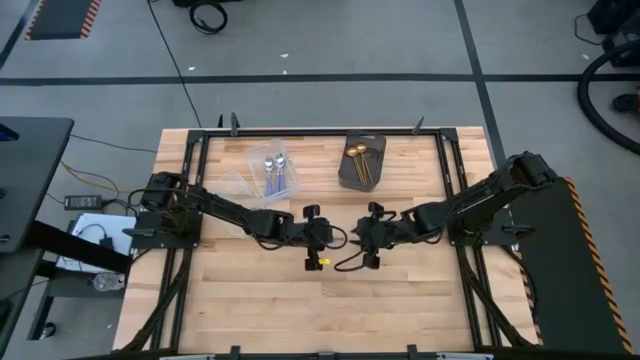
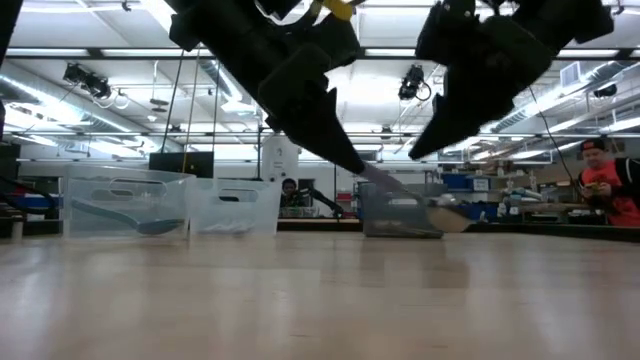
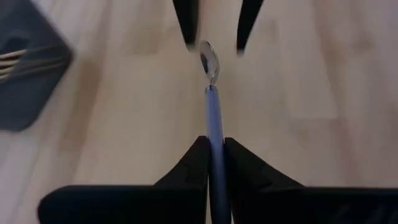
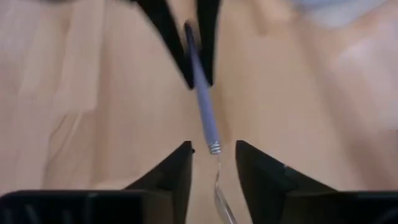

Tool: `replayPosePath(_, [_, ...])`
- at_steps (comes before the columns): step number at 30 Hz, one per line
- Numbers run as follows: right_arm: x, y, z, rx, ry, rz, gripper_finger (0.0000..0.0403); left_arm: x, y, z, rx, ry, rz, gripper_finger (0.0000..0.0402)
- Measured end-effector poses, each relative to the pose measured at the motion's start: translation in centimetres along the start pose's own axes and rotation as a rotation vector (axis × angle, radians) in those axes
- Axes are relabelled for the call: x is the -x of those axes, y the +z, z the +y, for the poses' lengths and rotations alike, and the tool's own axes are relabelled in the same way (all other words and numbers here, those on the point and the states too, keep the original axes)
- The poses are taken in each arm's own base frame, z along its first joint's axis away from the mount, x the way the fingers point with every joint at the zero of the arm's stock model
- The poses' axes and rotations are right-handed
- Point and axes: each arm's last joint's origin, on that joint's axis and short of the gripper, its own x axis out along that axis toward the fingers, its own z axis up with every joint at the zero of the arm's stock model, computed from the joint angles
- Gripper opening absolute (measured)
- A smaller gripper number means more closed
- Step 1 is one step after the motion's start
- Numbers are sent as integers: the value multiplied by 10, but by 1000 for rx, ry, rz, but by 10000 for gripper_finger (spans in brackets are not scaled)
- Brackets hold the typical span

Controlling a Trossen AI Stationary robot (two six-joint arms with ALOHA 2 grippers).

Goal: Sort silverware by color (type)
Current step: Put the purple spoon into the right transparent bin

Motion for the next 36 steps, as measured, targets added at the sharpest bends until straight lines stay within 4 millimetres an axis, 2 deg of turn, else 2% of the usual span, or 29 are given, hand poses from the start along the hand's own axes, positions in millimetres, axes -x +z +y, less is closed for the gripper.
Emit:
replayPosePath(6, [23, 3, 0, 11, -168, -116, 191, 3, -7, -3, -37, 117, 57, 35])
replayPosePath(12, [32, -2, 4, -38, -249, -177, 220, 27, -8, 1, -57, 223, 81, 35])
replayPosePath(18, [17, -19, 12, -103, -237, -207, 218, 58, -19, 10, -3, 299, 35, 35])
replayPosePath(24, [-2, -24, 18, -120, -225, -238, 215, 82, -29, 22, 49, 397, -3, 35])
replayPosePath(30, [-22, -31, 22, -88, -231, -243, 215, 99, -39, 30, 108, 517, -10, 35])
replayPosePath(36, [-24, -32, 21, -77, -257, -236, 215, 107, -46, 38, 176, 661, 0, 35])
